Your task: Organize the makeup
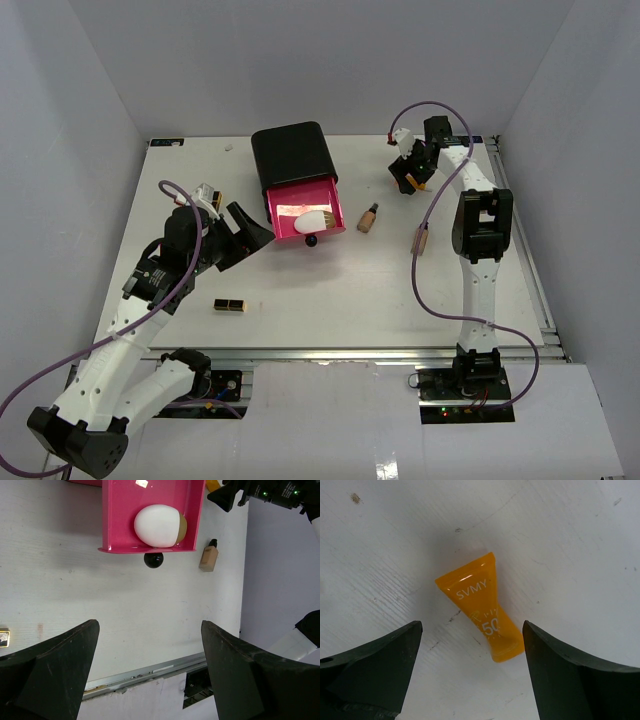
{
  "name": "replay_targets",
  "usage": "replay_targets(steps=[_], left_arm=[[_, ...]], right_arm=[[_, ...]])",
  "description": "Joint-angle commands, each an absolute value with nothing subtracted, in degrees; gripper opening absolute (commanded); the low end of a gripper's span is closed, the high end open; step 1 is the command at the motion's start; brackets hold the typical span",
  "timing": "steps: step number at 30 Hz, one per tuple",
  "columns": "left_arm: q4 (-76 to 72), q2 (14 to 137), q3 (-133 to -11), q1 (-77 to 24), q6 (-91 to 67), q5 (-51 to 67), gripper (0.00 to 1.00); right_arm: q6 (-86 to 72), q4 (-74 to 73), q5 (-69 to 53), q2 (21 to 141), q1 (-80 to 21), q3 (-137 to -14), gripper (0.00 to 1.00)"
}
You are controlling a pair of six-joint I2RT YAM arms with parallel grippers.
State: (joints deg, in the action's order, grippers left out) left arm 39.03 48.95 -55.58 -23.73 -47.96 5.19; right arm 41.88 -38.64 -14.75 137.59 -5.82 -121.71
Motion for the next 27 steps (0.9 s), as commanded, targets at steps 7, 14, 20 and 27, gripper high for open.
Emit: replay_targets(steps=[7,14,20,27], left_arm=[[39.6,47.1,-54.6,-23.4,-49.7,5.5,0.94],[39.4,47.6,-54.7,-23.4,-50.1,6.1,0.94],[38.6,48.1,-54.6,-23.4,-50.0,6.7,0.94],[37.4,48.3,-54.3,-23.4,-49.7,7.3,0.94]], right_arm=[[41.2,-39.7,-10.6,141.0,-7.7,-126.0,0.77],[41.5,-41.3,-11.4,140.8,-7.9,-124.2,0.52],[42.7,-41.7,-12.4,138.5,-7.9,-120.8,0.39],[44.4,-42.0,-13.1,134.1,-7.7,-117.1,0.22]])
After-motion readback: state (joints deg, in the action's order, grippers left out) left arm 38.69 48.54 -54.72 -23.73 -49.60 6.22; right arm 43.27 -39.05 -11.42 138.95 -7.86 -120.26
